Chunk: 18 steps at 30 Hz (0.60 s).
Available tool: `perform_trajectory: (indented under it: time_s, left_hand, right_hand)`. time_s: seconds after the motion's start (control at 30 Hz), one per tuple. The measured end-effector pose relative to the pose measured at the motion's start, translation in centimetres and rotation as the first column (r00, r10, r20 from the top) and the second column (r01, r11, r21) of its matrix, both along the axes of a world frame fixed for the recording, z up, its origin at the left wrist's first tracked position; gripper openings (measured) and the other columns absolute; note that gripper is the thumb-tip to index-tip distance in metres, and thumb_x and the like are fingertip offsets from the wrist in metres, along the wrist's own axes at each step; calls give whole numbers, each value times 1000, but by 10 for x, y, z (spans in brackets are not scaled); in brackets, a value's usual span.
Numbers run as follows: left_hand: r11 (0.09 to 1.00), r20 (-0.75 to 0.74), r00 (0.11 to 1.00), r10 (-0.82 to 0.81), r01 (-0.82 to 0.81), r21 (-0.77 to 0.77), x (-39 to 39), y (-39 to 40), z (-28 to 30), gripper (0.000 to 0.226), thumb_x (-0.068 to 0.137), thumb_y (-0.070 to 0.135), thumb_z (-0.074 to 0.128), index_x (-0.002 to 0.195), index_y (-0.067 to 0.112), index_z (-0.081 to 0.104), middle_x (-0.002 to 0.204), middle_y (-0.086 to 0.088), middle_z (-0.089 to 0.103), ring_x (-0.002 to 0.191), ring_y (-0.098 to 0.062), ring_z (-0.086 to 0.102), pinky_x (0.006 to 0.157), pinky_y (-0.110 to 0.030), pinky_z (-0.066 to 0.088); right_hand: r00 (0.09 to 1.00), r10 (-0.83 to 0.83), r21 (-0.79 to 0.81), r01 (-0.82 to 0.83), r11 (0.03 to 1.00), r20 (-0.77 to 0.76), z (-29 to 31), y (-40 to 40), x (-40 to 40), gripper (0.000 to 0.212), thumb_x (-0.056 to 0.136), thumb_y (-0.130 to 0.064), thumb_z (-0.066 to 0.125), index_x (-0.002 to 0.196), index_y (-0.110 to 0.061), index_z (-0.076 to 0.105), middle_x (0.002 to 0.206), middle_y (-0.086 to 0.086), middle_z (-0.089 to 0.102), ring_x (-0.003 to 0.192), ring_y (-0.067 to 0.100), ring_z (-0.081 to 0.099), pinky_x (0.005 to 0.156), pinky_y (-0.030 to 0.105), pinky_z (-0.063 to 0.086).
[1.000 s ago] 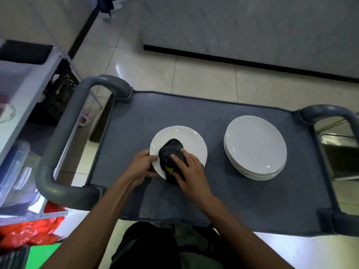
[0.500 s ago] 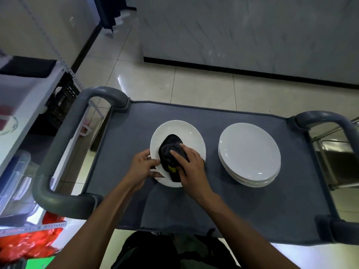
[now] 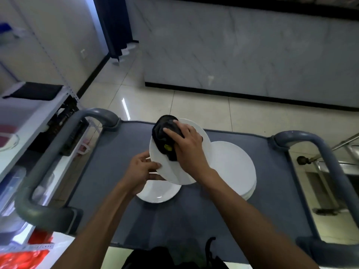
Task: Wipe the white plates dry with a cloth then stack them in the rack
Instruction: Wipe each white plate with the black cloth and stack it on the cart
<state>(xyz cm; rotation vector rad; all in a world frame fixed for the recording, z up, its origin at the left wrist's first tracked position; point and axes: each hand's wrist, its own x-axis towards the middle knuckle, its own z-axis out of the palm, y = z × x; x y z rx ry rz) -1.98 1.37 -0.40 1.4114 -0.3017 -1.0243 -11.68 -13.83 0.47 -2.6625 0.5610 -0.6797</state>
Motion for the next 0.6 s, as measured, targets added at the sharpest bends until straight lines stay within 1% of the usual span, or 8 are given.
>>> perform_trajectory:
  time_s: [0.17, 0.4, 0.53, 0.6]
  left_hand:
    - [994, -22, 994, 107, -108, -9, -20, -18, 9, 35, 82, -19, 56, 105, 3, 70, 95, -21, 73, 77, -44, 71, 62, -52, 60]
    - [977, -57, 977, 207, -209, -46, -52, -41, 15, 41, 84, -17, 52, 113, 5, 69, 100, -20, 74, 79, -41, 71, 65, -50, 59]
    - [961, -50, 963, 266, -269, -59, -68, -54, 21, 43, 83, -17, 51, 116, 4, 67, 95, -14, 74, 79, -36, 70, 66, -51, 60]
    - [955, -58, 957, 285, -289, -75, -76, -60, 24, 42, 83, -17, 51, 117, 3, 67, 96, -15, 72, 80, -36, 69, 68, -54, 60]
  right_hand:
    - [998, -59, -39, 59, 997, 12, 20, -37, -17, 43, 98, -15, 56, 140, -27, 56, 151, 8, 45, 135, 34, 41, 105, 56, 37]
    - [989, -144, 37, 142, 989, 40, 22, -69, -58, 45, 97, -11, 57, 139, -27, 57, 151, 6, 45, 137, 32, 39, 107, 53, 34]
    - [985, -169, 82, 166, 983, 27, 20, -74, -82, 46, 98, -10, 55, 140, -27, 56, 154, 4, 43, 139, 30, 37, 109, 51, 33]
    - [986, -163, 99, 160, 982, 19, 20, -75, -94, 47, 98, -8, 54, 141, -27, 56, 155, 2, 42, 139, 28, 36, 109, 51, 33]
